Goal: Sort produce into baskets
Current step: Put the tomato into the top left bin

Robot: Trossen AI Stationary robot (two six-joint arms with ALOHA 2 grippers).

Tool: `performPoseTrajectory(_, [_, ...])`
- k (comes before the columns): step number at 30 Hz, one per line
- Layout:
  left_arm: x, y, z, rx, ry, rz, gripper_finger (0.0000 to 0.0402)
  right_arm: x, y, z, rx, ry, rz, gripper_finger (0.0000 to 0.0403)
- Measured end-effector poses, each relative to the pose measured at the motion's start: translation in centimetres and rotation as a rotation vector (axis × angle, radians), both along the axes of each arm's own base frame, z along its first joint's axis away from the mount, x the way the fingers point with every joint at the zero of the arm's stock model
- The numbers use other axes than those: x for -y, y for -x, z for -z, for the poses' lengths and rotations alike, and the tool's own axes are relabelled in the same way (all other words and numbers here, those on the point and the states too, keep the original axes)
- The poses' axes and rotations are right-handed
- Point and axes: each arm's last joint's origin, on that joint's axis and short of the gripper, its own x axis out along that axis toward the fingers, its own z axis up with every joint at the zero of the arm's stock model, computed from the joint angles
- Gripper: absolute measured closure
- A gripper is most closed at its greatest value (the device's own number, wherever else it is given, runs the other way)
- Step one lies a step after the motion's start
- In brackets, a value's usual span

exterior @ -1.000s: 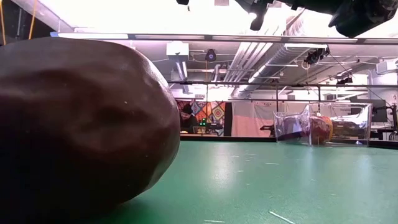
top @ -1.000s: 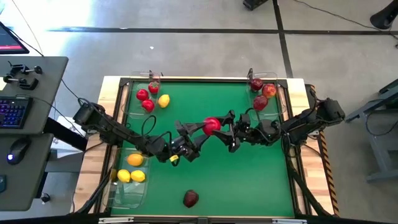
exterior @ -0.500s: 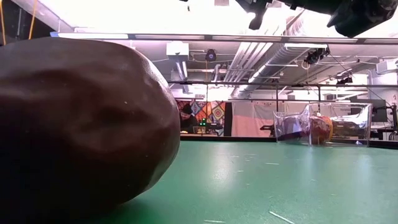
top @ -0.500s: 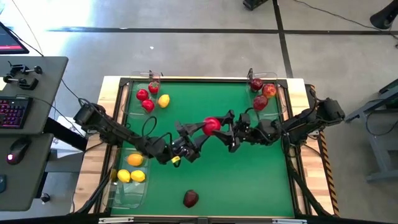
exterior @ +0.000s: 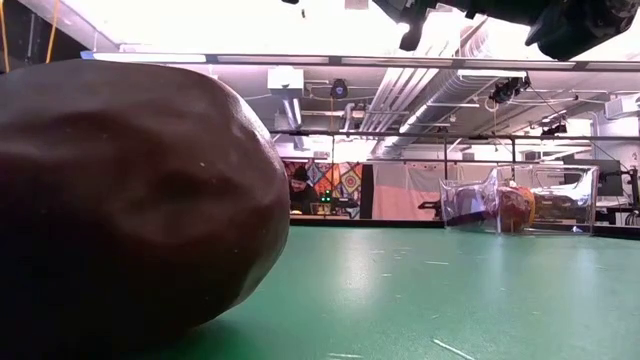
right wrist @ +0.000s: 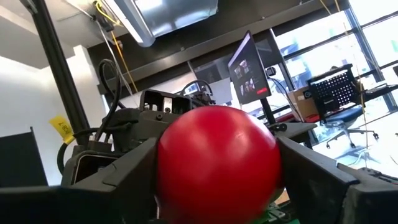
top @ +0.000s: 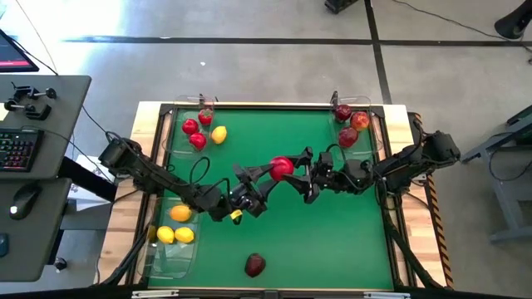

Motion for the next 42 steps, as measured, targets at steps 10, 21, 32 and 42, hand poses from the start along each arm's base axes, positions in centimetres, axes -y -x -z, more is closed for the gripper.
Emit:
performPoseTrajectory(10, [-0.6,-0.3,-0.1,0.026,0.014,0.033,0.0089,0.0,0.0,0.0,-0.003,-0.009,-0.013,0.0122])
performPoseTrajectory(21, [-0.9,-0.6,-0.7,0.035,0.000,0.034,0.0086,-0.4,-1.0,-0.3,-0.007,-0.012,-0.057,0.0122])
performPoseTrajectory(32, [-0.4,-0.4,-0.2,-0.035,-0.011,-0.039,0.0120,-0.6,-1.9,0.1,-0.046,0.057,-0.023,0.0111])
performPoseTrajectory(42, [-0.6,-0.1,-0.3,-0.049,0.012,-0.142,0.0131,-0.5,-1.9,0.2,-0.067,0.113,0.023,0.0097])
